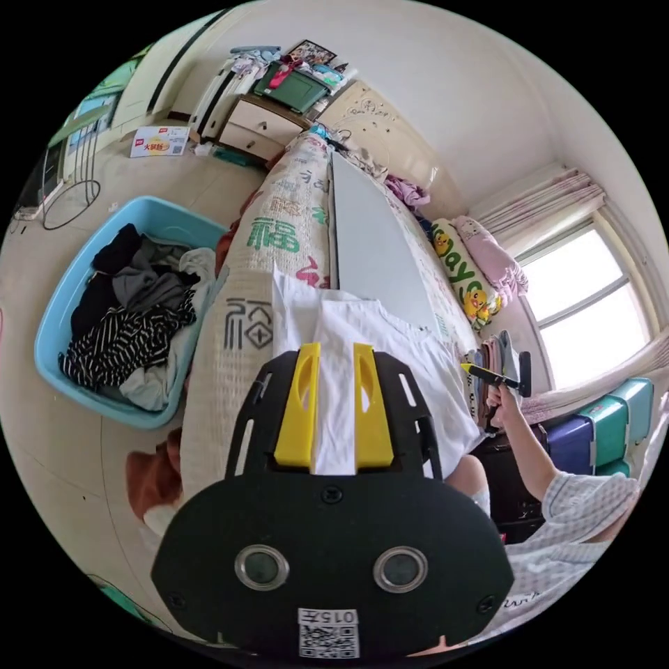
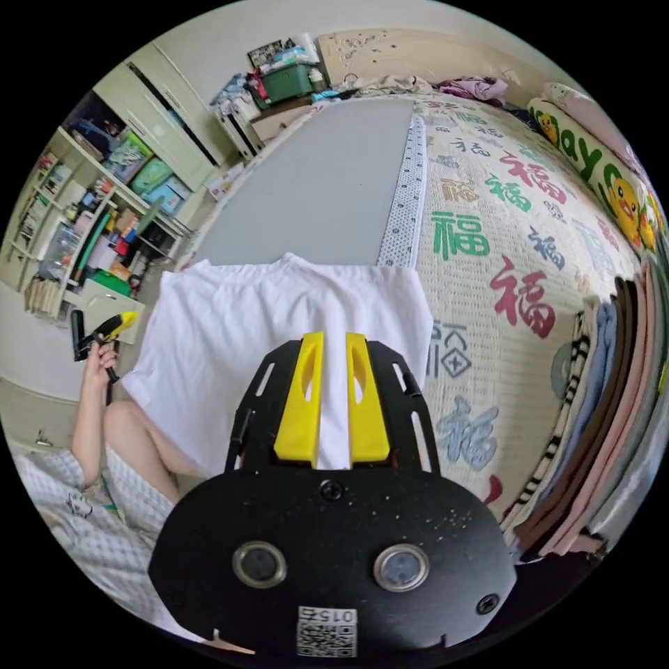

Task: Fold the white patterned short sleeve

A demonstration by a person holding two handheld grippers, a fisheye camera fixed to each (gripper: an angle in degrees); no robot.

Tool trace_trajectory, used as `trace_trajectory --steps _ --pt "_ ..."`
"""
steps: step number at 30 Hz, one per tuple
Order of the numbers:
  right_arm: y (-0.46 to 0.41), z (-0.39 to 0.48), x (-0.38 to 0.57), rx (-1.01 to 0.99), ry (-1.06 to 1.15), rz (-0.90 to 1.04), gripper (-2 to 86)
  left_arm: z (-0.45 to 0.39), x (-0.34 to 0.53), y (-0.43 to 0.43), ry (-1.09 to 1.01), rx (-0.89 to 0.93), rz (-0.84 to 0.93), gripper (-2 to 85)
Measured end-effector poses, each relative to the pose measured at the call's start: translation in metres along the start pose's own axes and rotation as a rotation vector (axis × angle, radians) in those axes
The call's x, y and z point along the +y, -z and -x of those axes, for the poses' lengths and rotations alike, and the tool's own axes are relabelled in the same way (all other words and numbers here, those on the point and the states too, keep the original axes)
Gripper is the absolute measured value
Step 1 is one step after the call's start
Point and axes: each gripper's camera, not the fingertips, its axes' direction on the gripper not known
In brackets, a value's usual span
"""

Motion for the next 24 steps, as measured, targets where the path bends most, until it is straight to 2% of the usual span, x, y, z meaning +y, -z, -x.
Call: trace_trajectory --steps 2,4,5,6,8,11,12,18,24 --pt "0.017 -0.022 0.077 -0.087 -0.062 -0.09 6.5 0.0 0.031 0.022 0.015 0.005 0.003 8.6" --pt "0.018 -0.041 0.131 -0.126 -0.129 -0.154 7.3 -0.003 0.055 0.051 -0.017 0.001 -0.132 8.9" --pt "0.011 -0.054 0.162 -0.154 -0.186 -0.174 8.1 -0.007 0.071 0.074 -0.008 -0.042 -0.281 8.2" --pt "0.006 -0.061 0.174 -0.176 -0.212 -0.173 8.5 -0.008 0.075 0.086 0.019 -0.093 -0.285 5.8" --pt "-0.015 -0.079 0.209 -0.312 -0.269 -0.14 9.7 -0.004 0.069 0.091 0.05 -0.104 -0.175 6.4" --pt "-0.034 -0.089 0.232 -0.367 -0.28 -0.155 10.3 0.005 0.065 0.079 0.066 0.034 -0.022 8.9" --pt "-0.037 -0.09 0.234 -0.375 -0.281 -0.161 10.2 0.008 0.068 0.072 0.08 0.017 0.043 9.6" --pt "-0.082 -0.099 0.256 -0.458 -0.284 -0.07 8.6 0.019 0.084 0.062 0.094 -0.11 0.182 11.2" --pt "-0.102 -0.102 0.279 -0.445 -0.306 -0.062 5.4 0.045 0.087 0.051 0.117 -0.064 0.334 7.9"
